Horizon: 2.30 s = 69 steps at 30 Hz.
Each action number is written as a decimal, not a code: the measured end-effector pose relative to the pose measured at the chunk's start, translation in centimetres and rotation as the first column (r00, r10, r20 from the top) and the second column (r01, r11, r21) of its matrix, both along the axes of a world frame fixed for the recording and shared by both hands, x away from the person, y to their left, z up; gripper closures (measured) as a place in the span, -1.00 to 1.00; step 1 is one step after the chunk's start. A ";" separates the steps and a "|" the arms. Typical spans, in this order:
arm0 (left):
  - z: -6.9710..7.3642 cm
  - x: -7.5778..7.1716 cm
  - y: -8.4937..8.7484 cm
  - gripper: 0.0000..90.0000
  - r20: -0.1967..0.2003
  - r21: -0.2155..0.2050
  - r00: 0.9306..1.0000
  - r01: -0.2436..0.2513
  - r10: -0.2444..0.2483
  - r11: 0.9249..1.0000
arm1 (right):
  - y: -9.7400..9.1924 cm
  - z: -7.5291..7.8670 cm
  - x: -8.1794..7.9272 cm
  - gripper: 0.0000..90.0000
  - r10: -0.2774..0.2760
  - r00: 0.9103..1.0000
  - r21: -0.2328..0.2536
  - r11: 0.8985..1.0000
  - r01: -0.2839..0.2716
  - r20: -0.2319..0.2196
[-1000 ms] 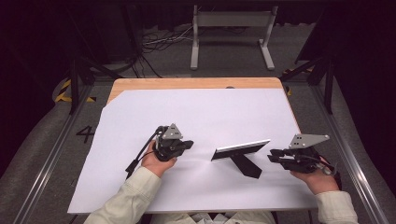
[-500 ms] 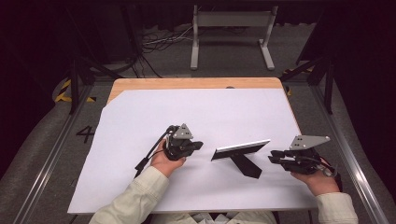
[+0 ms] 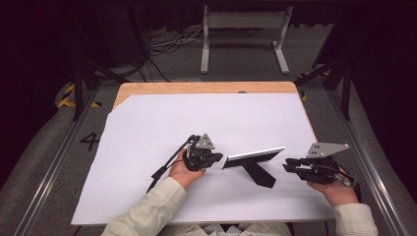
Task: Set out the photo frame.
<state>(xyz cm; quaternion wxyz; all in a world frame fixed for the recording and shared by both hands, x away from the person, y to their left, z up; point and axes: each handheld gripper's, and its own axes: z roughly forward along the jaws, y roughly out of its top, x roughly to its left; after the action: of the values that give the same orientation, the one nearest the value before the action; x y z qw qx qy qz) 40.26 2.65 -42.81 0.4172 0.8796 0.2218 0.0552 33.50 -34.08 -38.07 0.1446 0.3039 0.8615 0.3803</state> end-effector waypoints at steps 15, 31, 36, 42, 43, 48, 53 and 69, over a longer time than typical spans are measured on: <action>-1.1 -0.1 -0.9 1.00 -0.037 0.043 0.999 0.039 -0.037 0.998 | 0.0 0.0 0.0 0.60 0.005 1.000 0.004 1.000 -0.005 -0.001; -1.3 -0.6 -1.6 1.00 -0.060 0.102 0.988 0.147 -0.141 0.984 | -0.2 0.4 -0.1 0.60 0.000 1.000 0.009 1.000 0.000 0.008; -1.1 -1.1 -2.0 1.00 -0.066 0.118 0.980 0.193 -0.186 0.974 | -0.2 0.6 -0.3 0.58 -0.001 1.000 0.009 1.000 0.001 0.006; -1.2 -1.9 -2.8 1.00 -0.078 0.154 0.963 0.269 -0.259 0.951 | -0.1 1.1 -0.4 0.61 -0.054 0.996 0.030 0.998 0.057 -0.067; -1.1 -2.0 -3.0 1.00 -0.076 0.160 0.959 0.282 -0.273 0.946 | -0.1 1.2 -0.4 0.61 -0.056 0.996 0.031 0.998 0.058 -0.069; -1.0 -2.5 -3.4 1.00 -0.091 0.165 0.949 0.315 -0.303 0.935 | -0.1 1.4 -0.5 0.63 -0.068 0.994 0.020 0.997 0.070 -0.086; -1.0 -3.0 -3.8 1.00 -0.098 0.168 0.934 0.356 -0.344 0.919 | -0.1 1.5 -0.5 0.63 -0.070 0.993 0.015 0.997 0.072 -0.093; -0.5 -5.3 -5.5 1.00 -0.098 0.202 0.894 0.447 -0.436 0.871 | 0.1 2.1 -0.8 0.63 -0.066 0.994 0.026 0.997 0.069 -0.088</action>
<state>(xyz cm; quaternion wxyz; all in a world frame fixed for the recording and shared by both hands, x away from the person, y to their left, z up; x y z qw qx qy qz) 34.98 -2.88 -43.27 0.3134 0.9487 0.0177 -0.0392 32.66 -33.96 -35.97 0.1152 0.3511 0.8506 0.3741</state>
